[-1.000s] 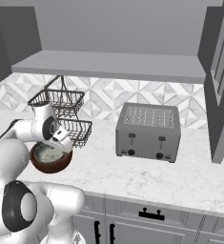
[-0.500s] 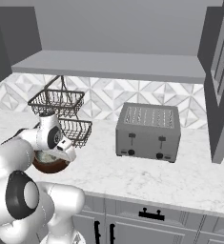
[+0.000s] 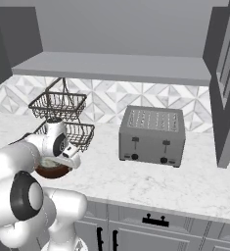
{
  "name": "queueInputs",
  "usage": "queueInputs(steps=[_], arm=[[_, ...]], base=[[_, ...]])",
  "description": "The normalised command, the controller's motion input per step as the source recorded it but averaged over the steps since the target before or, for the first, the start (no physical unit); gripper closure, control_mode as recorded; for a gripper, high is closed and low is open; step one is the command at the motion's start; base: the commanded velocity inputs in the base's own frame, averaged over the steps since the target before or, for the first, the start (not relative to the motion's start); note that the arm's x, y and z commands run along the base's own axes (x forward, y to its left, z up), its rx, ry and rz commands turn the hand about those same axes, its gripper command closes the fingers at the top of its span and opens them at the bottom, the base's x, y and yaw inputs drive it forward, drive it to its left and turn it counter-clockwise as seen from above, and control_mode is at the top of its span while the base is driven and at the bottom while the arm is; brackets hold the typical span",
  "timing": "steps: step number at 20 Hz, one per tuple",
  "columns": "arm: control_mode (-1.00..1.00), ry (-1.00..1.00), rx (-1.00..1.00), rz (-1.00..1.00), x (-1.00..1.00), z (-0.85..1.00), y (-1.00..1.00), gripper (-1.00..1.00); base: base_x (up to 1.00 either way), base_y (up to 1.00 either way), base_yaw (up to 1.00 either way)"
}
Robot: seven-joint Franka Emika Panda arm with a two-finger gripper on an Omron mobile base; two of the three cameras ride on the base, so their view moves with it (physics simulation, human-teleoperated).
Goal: Pick up the bowls on the counter and stack them on top of one another in the open cabinet. Place the smaller bowl on top of the larger bowl.
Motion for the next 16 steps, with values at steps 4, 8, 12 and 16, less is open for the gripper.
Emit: queueInputs(steps=[4,8,12,16], arm=[[-1.0,0.0,0.0,0.0,0.0,0.0,0.0,1.0],[-1.0,-0.03,0.0,0.0,-0.03,0.01,0.0,1.0],[-1.0,-0.14,0.0,0.0,-0.39,0.15,-0.06,1.0],[-1.0,-0.33,0.01,-0.05,-0.72,0.76,-0.23,1.0]], base=[[0.0,0.0,0.0],[0.0,0.0,0.0],[0.0,0.0,0.0],[0.0,0.0,0.0]])
